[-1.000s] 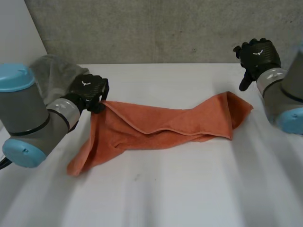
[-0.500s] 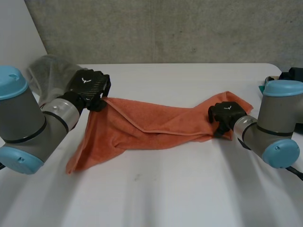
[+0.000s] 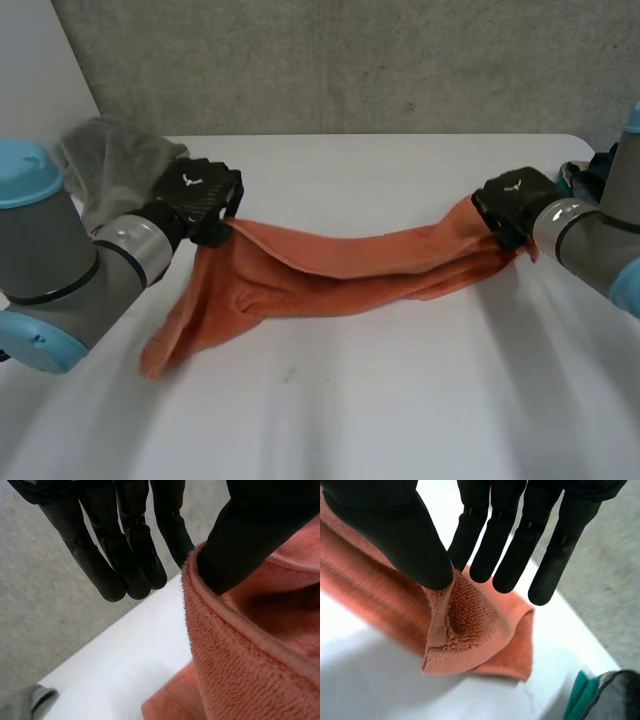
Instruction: Fold the laundry.
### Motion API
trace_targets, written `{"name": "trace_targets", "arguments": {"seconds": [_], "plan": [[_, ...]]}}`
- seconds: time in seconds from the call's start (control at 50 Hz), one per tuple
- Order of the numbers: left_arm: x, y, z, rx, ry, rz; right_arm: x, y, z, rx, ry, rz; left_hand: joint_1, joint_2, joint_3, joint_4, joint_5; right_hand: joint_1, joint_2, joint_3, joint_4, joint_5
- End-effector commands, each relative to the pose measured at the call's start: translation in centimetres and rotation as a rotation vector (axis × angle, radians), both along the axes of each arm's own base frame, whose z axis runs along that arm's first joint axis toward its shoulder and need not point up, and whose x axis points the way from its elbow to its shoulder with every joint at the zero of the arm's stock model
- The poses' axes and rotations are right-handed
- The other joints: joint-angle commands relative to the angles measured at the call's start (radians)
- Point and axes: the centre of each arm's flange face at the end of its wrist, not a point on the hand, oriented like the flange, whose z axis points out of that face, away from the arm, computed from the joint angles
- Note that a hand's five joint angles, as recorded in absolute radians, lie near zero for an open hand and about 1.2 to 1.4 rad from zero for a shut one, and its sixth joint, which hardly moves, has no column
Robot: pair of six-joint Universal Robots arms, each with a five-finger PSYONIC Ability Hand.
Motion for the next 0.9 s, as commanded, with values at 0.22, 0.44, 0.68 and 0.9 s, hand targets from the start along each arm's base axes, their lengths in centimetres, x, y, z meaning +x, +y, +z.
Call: {"name": "trace_targets", "arguments": {"seconds": [0.22,0.44,0.68,0.9], "plan": [[-1.3,-4.7,-2.1,0.008,-0.052,0.021,1.5,-3.4,-5.1,0.052,-0.007,0.001,0.229,0.198,0.207,0.197,0.243,0.284,0.216,0.21,0.201,0.245],[-1.1,-4.4,-3.2,0.05,-0.078,0.026,1.4,-3.8,-4.9,0.076,-0.076,-0.04,0.229,0.198,0.207,0.197,0.243,-0.356,-0.424,-0.43,-0.439,-0.395],[-0.8,-4.5,-3.7,0.067,-0.087,0.039,1.2,-1.2,-5.2,0.225,-0.004,-0.024,0.229,0.198,0.207,0.197,0.243,-0.553,-0.621,-0.627,-0.636,-0.592],[-0.5,-4.5,-4.1,0.077,-0.091,0.046,2.0,-2.6,-6.4,0.094,-0.049,-0.024,0.229,0.198,0.207,0.197,0.243,0.284,0.216,0.21,0.201,0.245]]}}
